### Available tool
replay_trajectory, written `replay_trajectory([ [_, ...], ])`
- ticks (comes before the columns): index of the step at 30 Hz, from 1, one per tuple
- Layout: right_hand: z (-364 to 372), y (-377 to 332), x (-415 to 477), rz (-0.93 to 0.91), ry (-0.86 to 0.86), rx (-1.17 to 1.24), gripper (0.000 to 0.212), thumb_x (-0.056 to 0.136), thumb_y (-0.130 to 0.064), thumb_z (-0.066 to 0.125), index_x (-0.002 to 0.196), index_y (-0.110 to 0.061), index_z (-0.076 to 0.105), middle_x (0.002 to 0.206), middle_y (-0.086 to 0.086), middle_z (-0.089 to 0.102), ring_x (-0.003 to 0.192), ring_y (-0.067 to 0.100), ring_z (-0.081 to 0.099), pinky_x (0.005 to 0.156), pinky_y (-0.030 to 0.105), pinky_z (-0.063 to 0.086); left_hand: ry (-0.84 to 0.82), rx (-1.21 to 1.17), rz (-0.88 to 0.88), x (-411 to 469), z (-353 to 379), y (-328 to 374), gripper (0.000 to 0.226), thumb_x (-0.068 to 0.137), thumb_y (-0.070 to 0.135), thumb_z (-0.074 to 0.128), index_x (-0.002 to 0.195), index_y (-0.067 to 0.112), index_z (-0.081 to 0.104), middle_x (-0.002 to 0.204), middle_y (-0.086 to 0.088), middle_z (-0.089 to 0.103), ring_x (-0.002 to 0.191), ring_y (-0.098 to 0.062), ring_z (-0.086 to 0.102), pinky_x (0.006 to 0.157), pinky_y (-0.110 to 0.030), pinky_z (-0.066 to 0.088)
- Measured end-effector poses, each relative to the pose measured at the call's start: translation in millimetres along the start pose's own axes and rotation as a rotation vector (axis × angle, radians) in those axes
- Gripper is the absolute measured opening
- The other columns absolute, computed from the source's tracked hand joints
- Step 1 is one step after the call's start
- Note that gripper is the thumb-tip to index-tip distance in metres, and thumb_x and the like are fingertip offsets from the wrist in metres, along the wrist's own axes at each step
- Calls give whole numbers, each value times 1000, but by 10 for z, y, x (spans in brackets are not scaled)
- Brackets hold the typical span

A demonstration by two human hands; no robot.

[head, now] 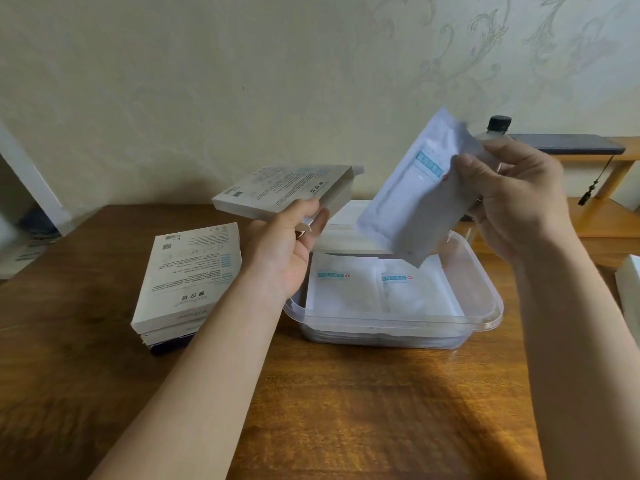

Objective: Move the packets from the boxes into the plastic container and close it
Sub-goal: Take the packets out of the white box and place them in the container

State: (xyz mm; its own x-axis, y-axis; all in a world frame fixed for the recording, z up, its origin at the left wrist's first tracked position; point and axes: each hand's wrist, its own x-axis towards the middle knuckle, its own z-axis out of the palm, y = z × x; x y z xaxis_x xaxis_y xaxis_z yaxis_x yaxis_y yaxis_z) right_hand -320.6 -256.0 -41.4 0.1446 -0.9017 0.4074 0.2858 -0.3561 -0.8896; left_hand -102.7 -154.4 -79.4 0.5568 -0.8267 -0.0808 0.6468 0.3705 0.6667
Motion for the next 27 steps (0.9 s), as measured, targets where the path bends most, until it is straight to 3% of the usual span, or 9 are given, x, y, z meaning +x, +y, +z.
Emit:
replay_trajectory([
  [6, -20, 150, 28, 64, 6, -410, 26, 88, 1, 66, 80, -23, 72, 78, 4, 67, 69, 17, 60, 69, 34, 54, -43, -86, -85, 11, -34, -22, 53, 84, -4, 75, 134, 7, 60, 133, -11, 67, 117, -23, 69, 74, -28, 61],
  [11, 4, 269, 34, 112, -21, -630, 23, 87, -3, 65, 81, -25, 70, 74, 1, 65, 60, 15, 57, 59, 24, 50, -63, -98, -107, 46, -73, -21, 60, 82, 0, 79, 138, 5, 58, 138, -16, 63, 120, -26, 67, 76, -29, 61],
  [16, 42, 376, 4, 158, -92, -776, 22, 85, -7, 65, 79, -27, 72, 78, 2, 70, 73, 24, 68, 69, 39, 61, -55, -53, -77, 27, -50, -40, 52, 84, -3, 75, 133, 8, 61, 134, -12, 66, 118, -24, 68, 74, -28, 61],
  [19, 73, 395, -37, 176, -150, -869, 20, 88, -8, 64, 88, -26, 73, 82, 1, 69, 78, 23, 68, 71, 39, 61, -60, -41, -66, 22, -46, -43, 51, 85, -4, 74, 132, 10, 61, 134, -10, 66, 119, -24, 68, 73, -28, 61],
  [24, 107, 343, -65, 124, -256, -1130, 19, 92, -7, 60, 102, -16, 72, 96, 4, 63, 84, 22, 58, 57, 22, 47, -76, -31, -71, 22, -51, -44, 47, 86, -4, 73, 128, 12, 61, 135, -11, 65, 120, -25, 67, 75, -29, 61],
  [27, 124, 347, -69, 99, -312, -1289, 28, 89, -2, 64, 113, -14, 71, 112, 10, 65, 95, 27, 59, 72, 30, 53, -86, -22, -73, 25, -54, -42, 44, 86, -4, 73, 125, 12, 61, 136, -12, 65, 121, -25, 66, 75, -29, 62],
])
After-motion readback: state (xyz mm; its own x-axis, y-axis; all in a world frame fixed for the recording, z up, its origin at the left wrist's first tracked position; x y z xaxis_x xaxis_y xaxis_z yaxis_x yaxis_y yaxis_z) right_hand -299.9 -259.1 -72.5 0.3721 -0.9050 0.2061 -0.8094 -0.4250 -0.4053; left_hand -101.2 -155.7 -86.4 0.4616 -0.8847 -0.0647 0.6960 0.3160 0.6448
